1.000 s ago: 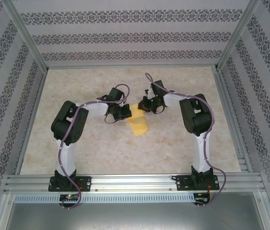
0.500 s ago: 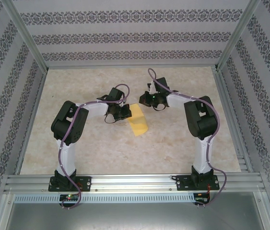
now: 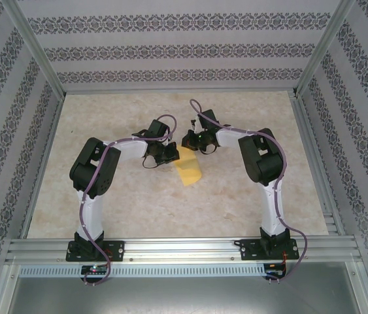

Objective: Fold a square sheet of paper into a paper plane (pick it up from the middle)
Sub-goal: Fold the square sheet of paper in half at the center of the table.

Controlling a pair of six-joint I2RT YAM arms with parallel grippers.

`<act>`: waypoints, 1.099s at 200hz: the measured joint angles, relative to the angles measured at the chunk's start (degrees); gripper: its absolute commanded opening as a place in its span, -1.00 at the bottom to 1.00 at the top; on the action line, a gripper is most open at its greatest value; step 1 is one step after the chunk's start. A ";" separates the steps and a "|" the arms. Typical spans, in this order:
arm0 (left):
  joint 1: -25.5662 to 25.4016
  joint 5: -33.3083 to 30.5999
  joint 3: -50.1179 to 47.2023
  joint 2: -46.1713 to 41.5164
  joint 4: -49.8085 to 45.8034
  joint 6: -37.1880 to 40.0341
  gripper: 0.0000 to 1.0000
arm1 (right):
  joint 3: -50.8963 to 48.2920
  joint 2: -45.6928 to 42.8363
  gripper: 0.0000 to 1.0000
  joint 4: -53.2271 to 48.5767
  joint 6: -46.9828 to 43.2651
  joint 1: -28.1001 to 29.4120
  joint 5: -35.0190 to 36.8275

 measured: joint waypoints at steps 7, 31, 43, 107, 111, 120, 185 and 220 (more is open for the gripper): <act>0.00 0.00 0.00 0.00 0.00 0.00 -1.00 | 0.33 0.15 -0.98 -0.24 0.04 -0.24 0.39; 0.00 0.00 -0.02 0.00 0.00 0.00 -1.00 | 1.55 0.85 -0.97 -1.16 0.46 -1.18 0.20; 0.00 0.00 -0.07 0.00 0.02 0.00 -1.00 | 2.36 1.14 -0.97 -2.19 0.68 -1.27 0.17; 0.00 0.02 -0.39 -0.09 0.59 0.00 -1.00 | 5.03 1.16 -0.90 -5.42 1.49 -3.21 5.35; 0.00 0.02 -0.39 -0.09 0.59 0.00 -1.00 | 4.87 0.94 -0.90 -5.44 1.42 -3.28 5.35; 0.00 0.02 -0.39 -0.09 0.59 0.00 -1.00 | 4.24 0.02 -0.89 -5.51 0.79 -3.45 5.22; 0.00 0.02 -0.72 -0.17 1.05 0.00 -1.00 | -3.34 -8.92 -0.88 -8.24 -5.07 -1.27 -0.02; 0.00 0.00 -0.74 -0.17 1.05 0.00 -1.00 | -4.26 -7.98 -0.88 -12.17 -8.52 0.37 -3.13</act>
